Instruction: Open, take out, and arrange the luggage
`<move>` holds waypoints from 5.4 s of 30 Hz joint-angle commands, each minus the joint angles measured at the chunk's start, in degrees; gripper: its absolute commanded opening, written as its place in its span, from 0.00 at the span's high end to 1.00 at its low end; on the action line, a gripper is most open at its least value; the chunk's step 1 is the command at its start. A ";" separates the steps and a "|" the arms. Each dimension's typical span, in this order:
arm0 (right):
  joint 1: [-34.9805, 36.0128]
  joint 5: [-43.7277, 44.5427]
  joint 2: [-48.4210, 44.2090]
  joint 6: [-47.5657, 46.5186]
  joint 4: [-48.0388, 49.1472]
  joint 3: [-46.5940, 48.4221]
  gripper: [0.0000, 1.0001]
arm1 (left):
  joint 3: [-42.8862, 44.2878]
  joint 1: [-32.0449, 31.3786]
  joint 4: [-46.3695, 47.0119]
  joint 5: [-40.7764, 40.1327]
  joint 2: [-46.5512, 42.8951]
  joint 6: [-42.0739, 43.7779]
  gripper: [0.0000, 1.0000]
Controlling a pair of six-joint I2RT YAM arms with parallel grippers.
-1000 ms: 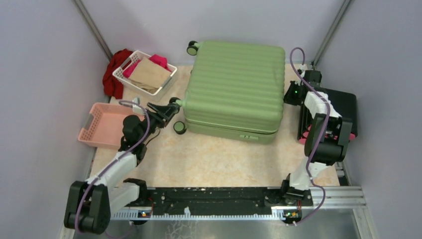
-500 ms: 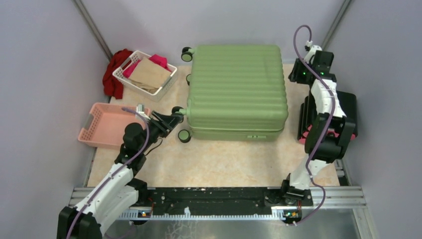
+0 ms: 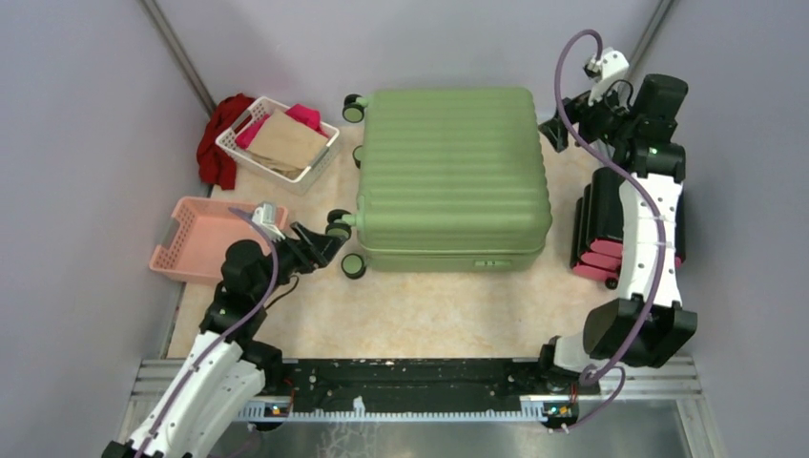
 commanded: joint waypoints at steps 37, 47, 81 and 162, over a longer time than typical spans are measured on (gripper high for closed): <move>57.54 -4.32 27.71 -38.62 -34.02 41.56 0.06 | -2.40 0.11 -3.53 1.74 -19.33 20.86 0.03; 65.51 8.11 37.22 -30.22 -29.59 44.25 0.08 | -12.70 0.06 -9.22 -7.28 -26.45 -0.64 0.55; 67.69 15.51 41.62 -26.58 -36.68 48.94 1.00 | -33.68 -0.03 37.89 12.55 -7.95 4.09 0.32; 62.58 6.36 38.46 -20.15 -34.85 48.23 1.00 | -28.66 -16.88 75.93 -8.45 38.06 20.88 0.71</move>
